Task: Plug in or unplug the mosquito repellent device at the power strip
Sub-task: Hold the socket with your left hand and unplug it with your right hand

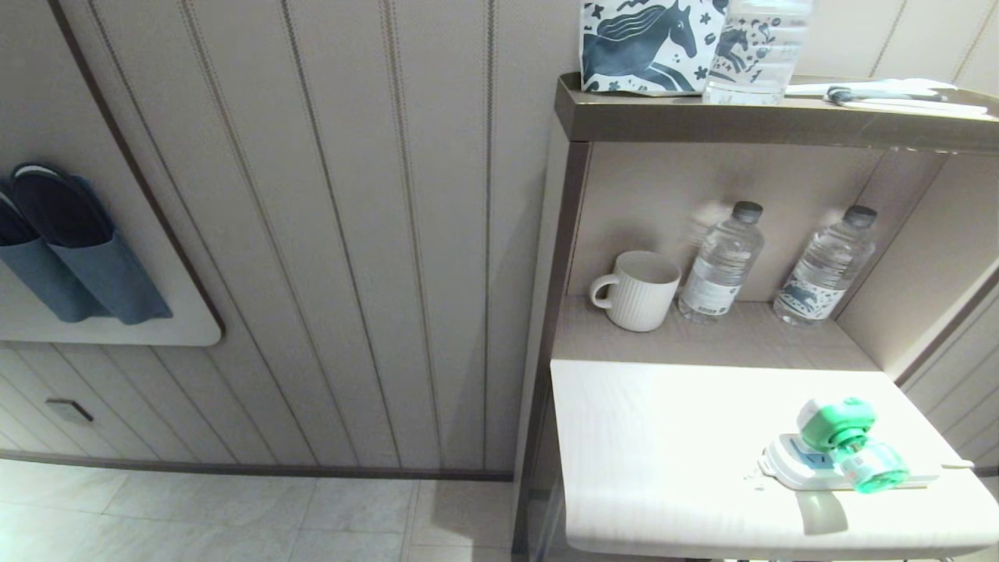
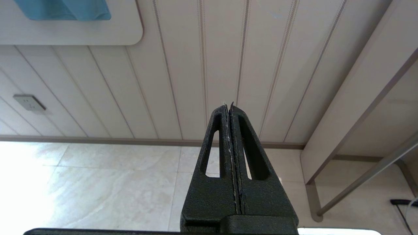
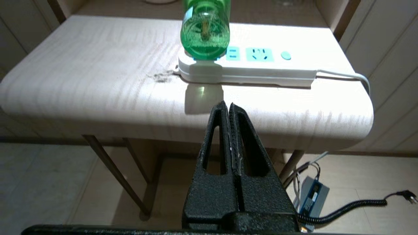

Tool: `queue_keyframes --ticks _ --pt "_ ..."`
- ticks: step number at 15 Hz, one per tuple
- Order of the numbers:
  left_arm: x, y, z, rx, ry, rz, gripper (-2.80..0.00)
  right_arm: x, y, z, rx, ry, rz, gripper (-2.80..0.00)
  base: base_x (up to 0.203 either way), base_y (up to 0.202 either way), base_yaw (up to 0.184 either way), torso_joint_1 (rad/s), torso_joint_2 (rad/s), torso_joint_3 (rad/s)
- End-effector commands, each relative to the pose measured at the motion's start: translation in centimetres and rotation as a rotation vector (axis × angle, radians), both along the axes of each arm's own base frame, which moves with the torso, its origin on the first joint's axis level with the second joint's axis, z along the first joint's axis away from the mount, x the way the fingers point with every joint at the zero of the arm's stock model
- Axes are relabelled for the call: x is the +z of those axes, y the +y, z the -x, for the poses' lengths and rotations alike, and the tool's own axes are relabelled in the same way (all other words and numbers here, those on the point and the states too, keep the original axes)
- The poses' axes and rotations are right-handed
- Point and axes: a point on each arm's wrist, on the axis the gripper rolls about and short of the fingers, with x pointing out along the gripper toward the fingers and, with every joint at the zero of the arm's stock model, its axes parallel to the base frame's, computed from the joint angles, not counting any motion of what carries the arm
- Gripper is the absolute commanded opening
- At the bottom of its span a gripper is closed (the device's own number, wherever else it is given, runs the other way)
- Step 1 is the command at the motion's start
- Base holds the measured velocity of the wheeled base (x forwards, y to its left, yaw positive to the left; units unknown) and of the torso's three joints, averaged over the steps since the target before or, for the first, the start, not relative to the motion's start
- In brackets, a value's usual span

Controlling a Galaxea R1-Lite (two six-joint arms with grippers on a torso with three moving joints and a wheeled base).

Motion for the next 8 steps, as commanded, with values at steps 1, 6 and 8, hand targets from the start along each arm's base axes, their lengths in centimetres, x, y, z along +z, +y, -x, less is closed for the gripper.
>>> queue_keyframes --ticks 1,6,8 --pt "-0.04 0.00 -0.01 0.000 0.002 0.000 -2.80 -0.35 0.00 0.21 -0.002 -0.020 -0.007 -2.80 0.000 0.000 0.000 0.000 0.00 0.000" --pt "-0.03 0.00 0.00 0.000 0.002 0.000 -2.80 -0.33 -0.02 0.18 -0.017 -0.017 -0.012 -2.80 0.000 0.000 0.000 0.000 0.00 0.000" --pt "-0.02 0.00 0.00 0.000 0.001 0.000 -2.80 -0.33 -0.02 0.18 -0.017 -0.017 -0.012 -2.80 0.000 0.000 0.000 0.000 0.00 0.000"
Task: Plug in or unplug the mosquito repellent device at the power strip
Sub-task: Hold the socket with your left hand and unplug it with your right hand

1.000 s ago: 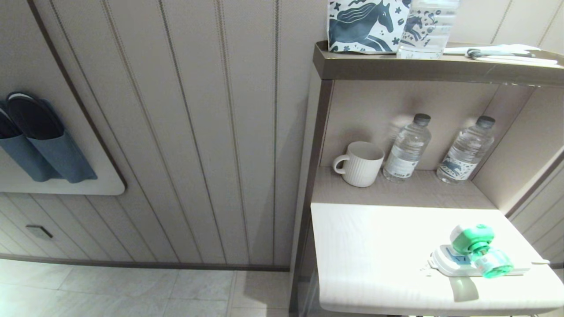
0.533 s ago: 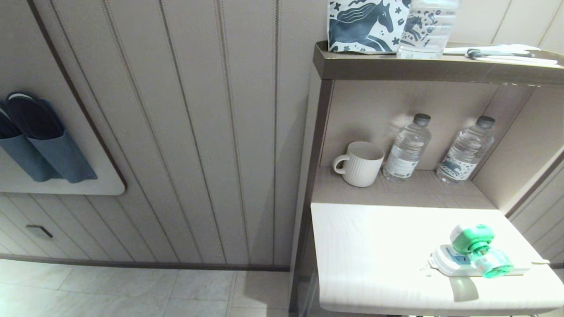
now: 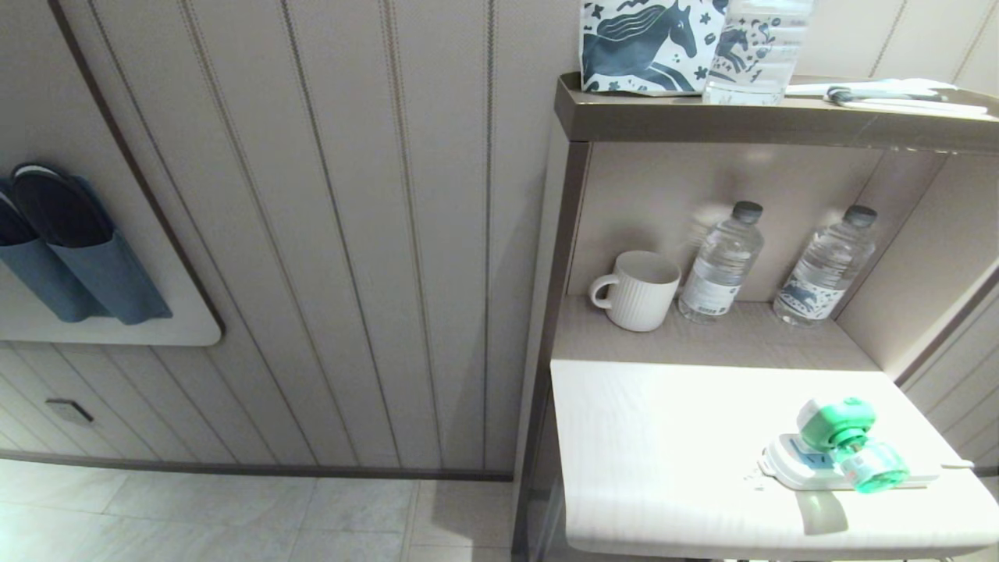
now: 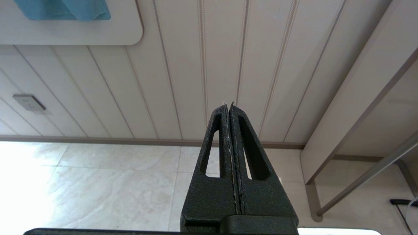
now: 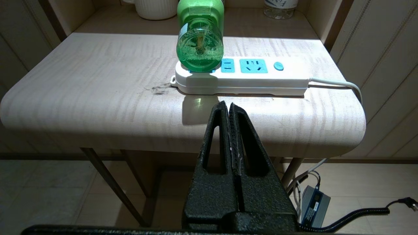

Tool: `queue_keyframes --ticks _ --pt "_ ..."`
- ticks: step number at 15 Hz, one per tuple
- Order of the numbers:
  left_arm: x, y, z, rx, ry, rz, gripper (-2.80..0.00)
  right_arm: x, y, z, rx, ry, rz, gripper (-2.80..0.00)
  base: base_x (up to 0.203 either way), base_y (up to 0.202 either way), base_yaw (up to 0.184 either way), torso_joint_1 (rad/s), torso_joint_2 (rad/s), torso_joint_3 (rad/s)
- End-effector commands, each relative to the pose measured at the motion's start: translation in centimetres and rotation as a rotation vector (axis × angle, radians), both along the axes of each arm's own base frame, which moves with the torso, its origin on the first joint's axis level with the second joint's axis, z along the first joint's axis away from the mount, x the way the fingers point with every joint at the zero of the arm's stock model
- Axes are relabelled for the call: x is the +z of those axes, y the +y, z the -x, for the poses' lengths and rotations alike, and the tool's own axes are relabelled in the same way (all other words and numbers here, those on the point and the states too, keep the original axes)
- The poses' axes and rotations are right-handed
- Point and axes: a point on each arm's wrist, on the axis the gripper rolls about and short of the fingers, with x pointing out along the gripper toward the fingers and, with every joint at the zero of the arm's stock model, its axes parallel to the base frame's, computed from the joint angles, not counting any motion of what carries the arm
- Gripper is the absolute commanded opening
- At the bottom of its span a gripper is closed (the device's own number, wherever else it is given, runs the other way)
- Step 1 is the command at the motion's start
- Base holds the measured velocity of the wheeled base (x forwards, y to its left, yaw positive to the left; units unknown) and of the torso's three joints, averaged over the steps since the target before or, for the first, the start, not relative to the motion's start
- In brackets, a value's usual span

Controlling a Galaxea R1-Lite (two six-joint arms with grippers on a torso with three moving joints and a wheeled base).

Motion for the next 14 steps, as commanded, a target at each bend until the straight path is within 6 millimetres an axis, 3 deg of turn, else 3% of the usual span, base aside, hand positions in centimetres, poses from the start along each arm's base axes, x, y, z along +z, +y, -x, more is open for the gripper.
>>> queue_keyframes --ticks 1,14 --pt "-0.01 0.00 0.00 -0.001 0.001 0.000 -2.80 0.00 0.00 -0.03 0.000 0.005 0.000 -2.80 0.000 0.000 0.000 0.000 0.00 0.000" --pt "-0.01 0.00 0.00 0.000 0.001 0.000 -2.80 0.01 0.00 -0.02 0.005 0.002 0.008 -2.80 0.000 0.000 0.000 0.000 0.00 0.000"
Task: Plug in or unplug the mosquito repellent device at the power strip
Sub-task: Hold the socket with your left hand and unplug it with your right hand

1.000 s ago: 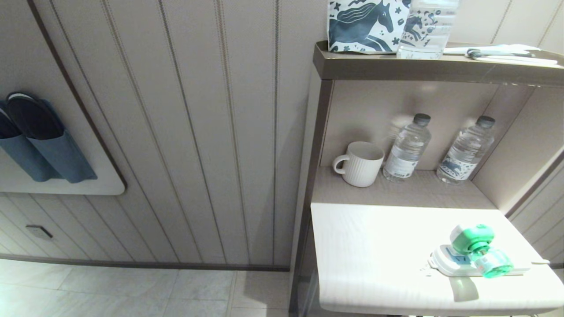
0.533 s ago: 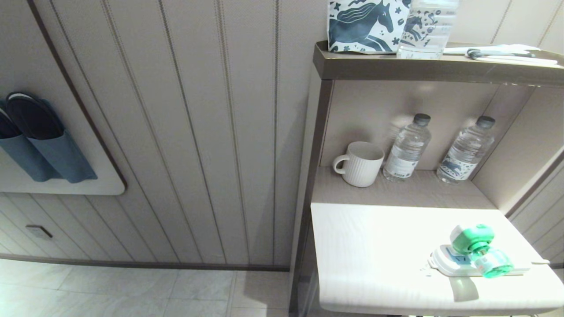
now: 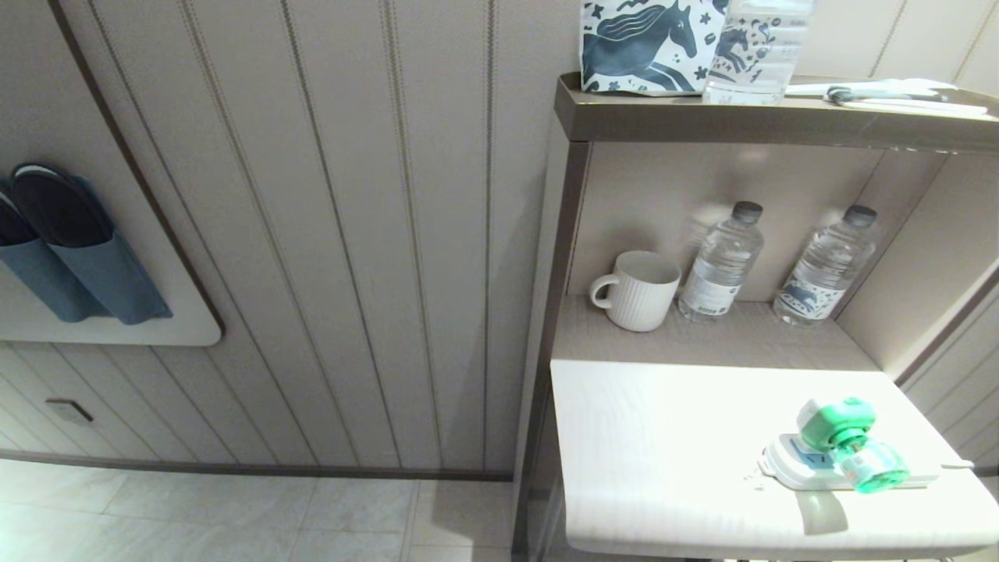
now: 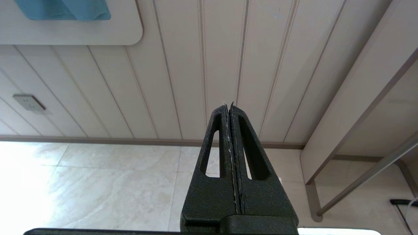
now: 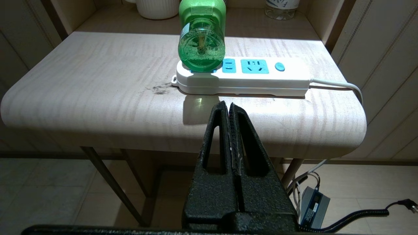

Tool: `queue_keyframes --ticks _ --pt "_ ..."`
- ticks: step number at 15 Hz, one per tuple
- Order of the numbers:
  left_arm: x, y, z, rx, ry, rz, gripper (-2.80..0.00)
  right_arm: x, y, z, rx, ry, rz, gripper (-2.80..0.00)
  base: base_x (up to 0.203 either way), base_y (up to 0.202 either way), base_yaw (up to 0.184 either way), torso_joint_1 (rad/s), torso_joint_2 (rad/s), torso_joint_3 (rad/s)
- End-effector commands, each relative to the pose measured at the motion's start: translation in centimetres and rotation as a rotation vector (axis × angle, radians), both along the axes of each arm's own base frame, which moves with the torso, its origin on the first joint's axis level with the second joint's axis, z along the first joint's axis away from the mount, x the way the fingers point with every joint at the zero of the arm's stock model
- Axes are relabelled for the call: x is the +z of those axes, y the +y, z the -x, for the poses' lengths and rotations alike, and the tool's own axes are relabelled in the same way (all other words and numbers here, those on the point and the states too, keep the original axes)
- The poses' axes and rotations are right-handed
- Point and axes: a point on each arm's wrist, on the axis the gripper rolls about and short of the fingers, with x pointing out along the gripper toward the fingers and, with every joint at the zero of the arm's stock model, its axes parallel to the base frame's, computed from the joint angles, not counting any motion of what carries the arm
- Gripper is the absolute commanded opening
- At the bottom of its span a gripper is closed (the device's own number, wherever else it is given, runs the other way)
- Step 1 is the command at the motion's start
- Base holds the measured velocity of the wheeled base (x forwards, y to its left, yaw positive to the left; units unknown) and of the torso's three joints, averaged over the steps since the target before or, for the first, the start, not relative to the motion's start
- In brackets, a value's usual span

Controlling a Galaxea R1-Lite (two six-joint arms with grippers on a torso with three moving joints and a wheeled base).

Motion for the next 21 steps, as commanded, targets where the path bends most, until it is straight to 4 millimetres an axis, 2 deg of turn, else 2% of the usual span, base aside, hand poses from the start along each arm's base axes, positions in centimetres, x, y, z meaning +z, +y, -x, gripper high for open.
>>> queue_keyframes --ticks 1,16,21 --pt "0.00 0.00 0.00 -0.001 0.000 0.000 -2.80 0.03 0.00 -0.03 -0.001 0.001 0.003 -2.80 0.000 0.000 0.000 0.000 0.00 0.000" --pt "0.00 0.00 0.00 0.000 0.000 0.000 -2.80 0.02 -0.01 -0.01 0.002 0.000 0.007 -2.80 0.000 0.000 0.000 0.000 0.00 0.000" --pt "0.00 0.00 0.00 -0.001 0.000 0.000 -2.80 -0.01 0.07 -0.18 0.041 0.062 0.123 -2.80 0.000 0.000 0.000 0.000 0.00 0.000"
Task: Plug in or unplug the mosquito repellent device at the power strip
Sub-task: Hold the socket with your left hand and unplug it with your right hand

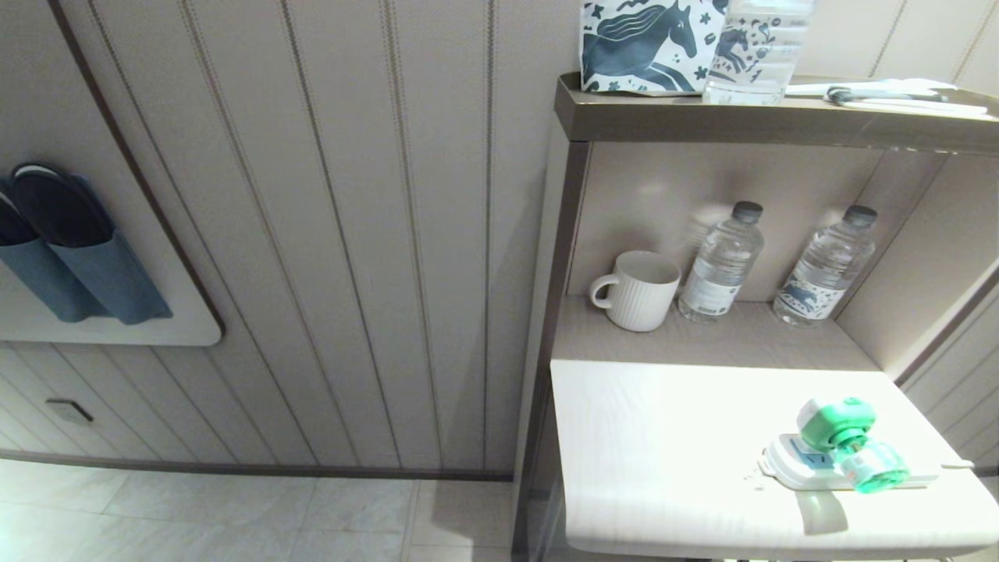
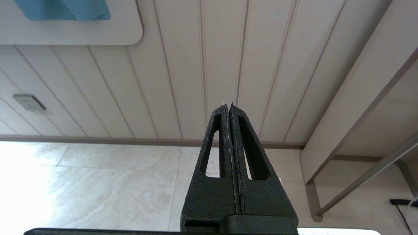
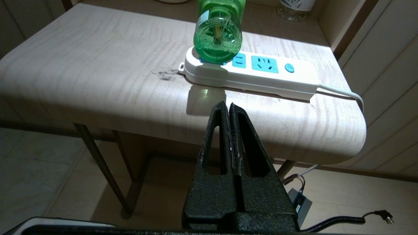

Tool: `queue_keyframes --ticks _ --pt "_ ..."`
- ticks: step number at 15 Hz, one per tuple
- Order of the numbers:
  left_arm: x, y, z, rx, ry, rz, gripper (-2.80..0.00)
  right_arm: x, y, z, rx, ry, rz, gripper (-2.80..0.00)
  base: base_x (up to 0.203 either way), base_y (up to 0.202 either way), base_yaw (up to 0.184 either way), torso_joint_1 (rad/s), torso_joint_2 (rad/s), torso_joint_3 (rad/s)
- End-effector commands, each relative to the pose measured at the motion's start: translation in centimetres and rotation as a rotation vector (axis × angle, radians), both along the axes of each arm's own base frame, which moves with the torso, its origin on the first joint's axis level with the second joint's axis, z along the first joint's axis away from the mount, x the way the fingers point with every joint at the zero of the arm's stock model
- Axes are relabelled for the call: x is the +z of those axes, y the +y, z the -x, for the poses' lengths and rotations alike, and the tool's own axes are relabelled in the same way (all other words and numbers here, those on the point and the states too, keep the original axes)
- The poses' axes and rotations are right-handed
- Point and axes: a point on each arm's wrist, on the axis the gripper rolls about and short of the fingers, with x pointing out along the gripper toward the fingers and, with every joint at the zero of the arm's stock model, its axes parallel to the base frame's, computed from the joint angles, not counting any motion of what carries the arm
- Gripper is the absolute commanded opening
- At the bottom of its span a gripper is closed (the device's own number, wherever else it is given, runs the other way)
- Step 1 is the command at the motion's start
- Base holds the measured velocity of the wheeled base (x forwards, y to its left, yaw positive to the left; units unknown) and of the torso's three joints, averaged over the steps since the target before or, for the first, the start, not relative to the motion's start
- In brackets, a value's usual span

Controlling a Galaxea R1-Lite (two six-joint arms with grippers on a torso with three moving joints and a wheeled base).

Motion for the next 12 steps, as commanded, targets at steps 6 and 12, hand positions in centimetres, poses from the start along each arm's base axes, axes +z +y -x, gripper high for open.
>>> queue_keyframes --ticks 6,12 --pt "0.0 0.0 0.0 0.000 0.001 0.000 -2.80 7.2 0.0 -0.4 0.002 -0.034 -0.068 -2.80 0.000 0.000 0.000 0.000 0.00 0.000" --pt "0.0 0.0 0.0 0.001 0.001 0.000 -2.80 19.2 0.0 -6.6 -0.019 0.141 -0.098 -2.80 0.000 0.000 0.000 0.000 0.00 0.000"
